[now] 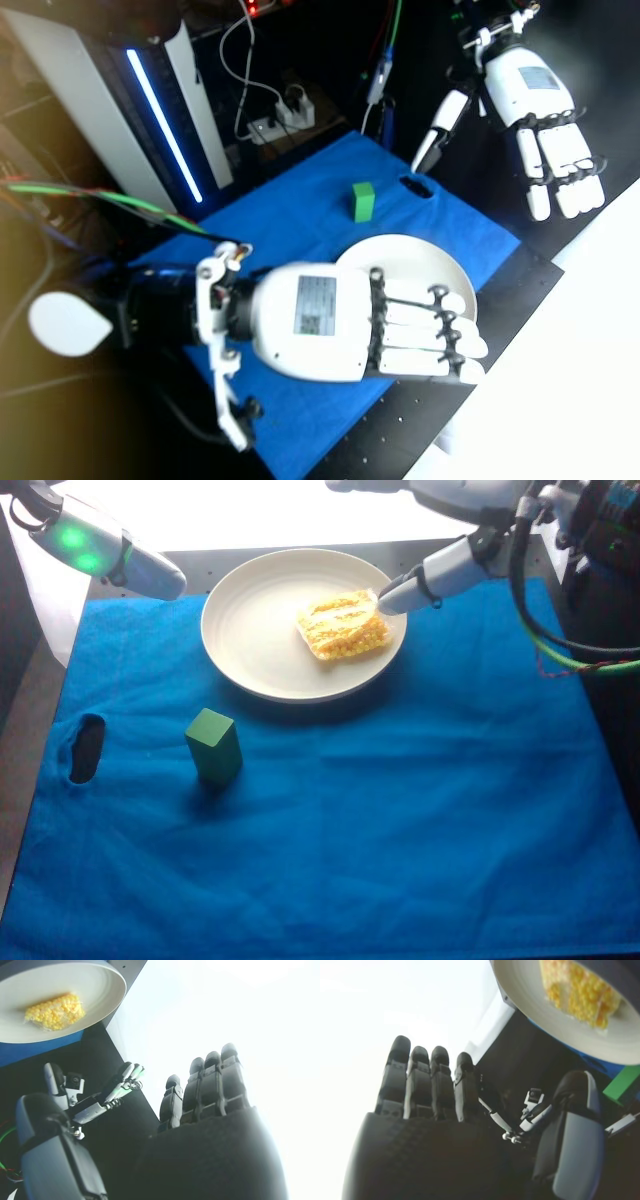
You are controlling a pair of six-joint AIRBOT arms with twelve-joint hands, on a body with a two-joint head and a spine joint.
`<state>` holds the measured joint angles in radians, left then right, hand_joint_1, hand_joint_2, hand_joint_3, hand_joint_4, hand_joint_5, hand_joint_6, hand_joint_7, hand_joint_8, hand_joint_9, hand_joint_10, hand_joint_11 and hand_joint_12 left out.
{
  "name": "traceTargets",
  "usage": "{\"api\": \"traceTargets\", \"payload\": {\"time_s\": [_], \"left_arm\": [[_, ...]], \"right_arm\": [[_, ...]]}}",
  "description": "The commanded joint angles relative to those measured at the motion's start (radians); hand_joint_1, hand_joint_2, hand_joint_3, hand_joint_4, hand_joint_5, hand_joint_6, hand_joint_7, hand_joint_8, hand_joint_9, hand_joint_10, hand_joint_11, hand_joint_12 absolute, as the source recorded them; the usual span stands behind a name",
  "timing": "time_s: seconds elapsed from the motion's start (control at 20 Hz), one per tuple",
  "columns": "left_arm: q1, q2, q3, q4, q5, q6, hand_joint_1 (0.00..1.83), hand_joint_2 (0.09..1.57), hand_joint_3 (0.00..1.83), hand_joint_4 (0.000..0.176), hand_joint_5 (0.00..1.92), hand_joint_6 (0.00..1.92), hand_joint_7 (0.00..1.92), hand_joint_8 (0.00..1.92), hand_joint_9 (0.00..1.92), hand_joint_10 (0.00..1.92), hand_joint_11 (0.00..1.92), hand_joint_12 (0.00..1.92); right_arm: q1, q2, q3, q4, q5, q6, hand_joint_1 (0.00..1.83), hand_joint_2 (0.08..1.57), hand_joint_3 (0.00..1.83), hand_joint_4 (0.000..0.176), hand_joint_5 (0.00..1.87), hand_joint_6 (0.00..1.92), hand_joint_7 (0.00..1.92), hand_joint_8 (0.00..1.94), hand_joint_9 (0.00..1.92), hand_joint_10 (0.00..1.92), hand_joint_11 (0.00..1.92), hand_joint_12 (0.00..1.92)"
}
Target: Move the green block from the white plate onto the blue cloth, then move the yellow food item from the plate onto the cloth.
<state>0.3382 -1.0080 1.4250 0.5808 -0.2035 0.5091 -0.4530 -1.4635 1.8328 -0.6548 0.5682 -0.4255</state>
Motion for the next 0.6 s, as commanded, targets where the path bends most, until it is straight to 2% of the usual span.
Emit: {"api": "traceTargets", "payload": {"time_s": [0.0, 0.05, 0.15, 0.2, 0.25, 0.3, 0.35, 0.4, 0.45, 0.5, 0.55], "left_arm": [[-0.016, -0.002, 0.005, -0.013, -0.079, 0.002, 0.6, 0.74, 0.0, 0.176, 0.0, 0.0, 0.03, 0.0, 0.0, 0.0, 0.0, 0.0], [-0.016, -0.002, 0.005, -0.013, -0.08, 0.002, 0.6, 0.76, 0.01, 0.176, 0.0, 0.0, 0.02, 0.0, 0.0, 0.0, 0.0, 0.0], [-0.017, -0.005, 0.005, -0.013, -0.081, 0.002, 0.59, 0.79, 0.02, 0.173, 0.0, 0.0, 0.02, 0.0, 0.0, 0.0, 0.0, 0.0], [-0.019, -0.006, 0.006, -0.013, -0.082, 0.002, 0.6, 0.79, 0.02, 0.175, 0.0, 0.0, 0.03, 0.01, 0.0, 0.0, 0.0, 0.0], [-0.02, -0.007, 0.006, -0.013, -0.083, 0.002, 0.6, 0.78, 0.01, 0.174, 0.0, 0.0, 0.03, 0.01, 0.01, 0.0, 0.0, 0.0], [-0.021, -0.008, 0.007, -0.014, -0.085, 0.002, 0.59, 0.79, 0.01, 0.163, 0.0, 0.0, 0.02, 0.0, 0.01, 0.01, 0.0, 0.0], [-0.022, -0.009, 0.008, -0.014, -0.085, 0.002, 0.61, 0.78, 0.01, 0.169, 0.0, 0.0, 0.01, 0.0, 0.0, 0.0, 0.0, 0.0], [-0.024, -0.01, 0.008, -0.014, -0.087, 0.002, 0.61, 0.78, 0.01, 0.168, 0.0, 0.0, 0.03, 0.01, 0.01, 0.0, 0.0, 0.0], [-0.024, -0.011, 0.008, -0.014, -0.088, 0.002, 0.61, 0.78, 0.01, 0.169, 0.0, 0.0, 0.04, 0.01, 0.01, 0.0, 0.0, 0.0], [-0.025, -0.012, 0.008, -0.014, -0.088, 0.002, 0.59, 0.77, 0.0, 0.169, 0.0, 0.0, 0.05, 0.01, 0.02, 0.01, 0.0, 0.0], [-0.025, -0.013, 0.008, -0.015, -0.088, 0.002, 0.57, 0.76, 0.0, 0.158, 0.0, 0.0, 0.06, 0.01, 0.03, 0.01, 0.0, 0.0]], "right_arm": [[0.021, -0.01, 0.0, 0.023, 0.086, 0.0, 0.62, 0.93, 0.01, 0.051, 0.27, 0.0, 0.22, 0.0, 0.17, 0.0, 0.0, 0.76], [0.025, -0.019, 0.003, 0.003, 0.08, 0.0, 0.65, 0.92, 0.0, 0.035, 0.29, 0.0, 0.28, 0.01, 0.23, 0.01, 0.0, 0.84], [0.028, -0.032, 0.007, -0.011, 0.079, 0.0, 0.61, 0.8, 0.0, 0.018, 0.27, 0.0, 0.31, 0.0, 0.28, 0.01, 0.0, 1.0], [0.029, -0.04, 0.008, -0.012, 0.079, 0.0, 0.62, 0.83, 0.0, 0.005, 0.27, 0.0, 0.31, 0.0, 0.3, 0.01, 0.0, 1.13], [0.03, -0.048, 0.012, -0.012, 0.079, 0.0, 0.6, 0.85, 0.0, 0.0, 0.25, 0.0, 0.27, 0.0, 0.28, 0.0, 0.0, 1.1], [0.03, -0.056, 0.016, -0.013, 0.079, 0.0, 0.6, 0.86, 0.0, 0.0, 0.27, 0.0, 0.3, 0.01, 0.31, 0.01, 0.0, 1.19], [0.03, -0.062, 0.019, -0.013, 0.079, 0.0, 0.61, 0.83, 0.0, 0.0, 0.29, 0.0, 0.35, 0.01, 0.33, 0.01, 0.0, 1.12], [0.03, -0.071, 0.025, -0.015, 0.079, 0.0, 0.55, 0.78, 0.0, 0.0, 0.28, 0.0, 0.38, 0.01, 0.37, 0.02, 0.0, 1.2], [0.03, -0.076, 0.028, -0.018, 0.077, 0.0, 0.58, 0.78, 0.0, 0.0, 0.27, 0.0, 0.41, 0.02, 0.41, 0.03, 0.0, 1.22], [0.029, -0.08, 0.028, -0.026, 0.068, 0.0, 0.56, 0.78, 0.0, 0.0, 0.25, 0.0, 0.44, 0.02, 0.44, 0.03, 0.0, 1.34], [0.029, -0.083, 0.028, -0.037, 0.06, 0.0, 0.54, 0.77, 0.0, 0.0, 0.23, 0.0, 0.41, 0.01, 0.42, 0.02, 0.0, 1.3]]}}
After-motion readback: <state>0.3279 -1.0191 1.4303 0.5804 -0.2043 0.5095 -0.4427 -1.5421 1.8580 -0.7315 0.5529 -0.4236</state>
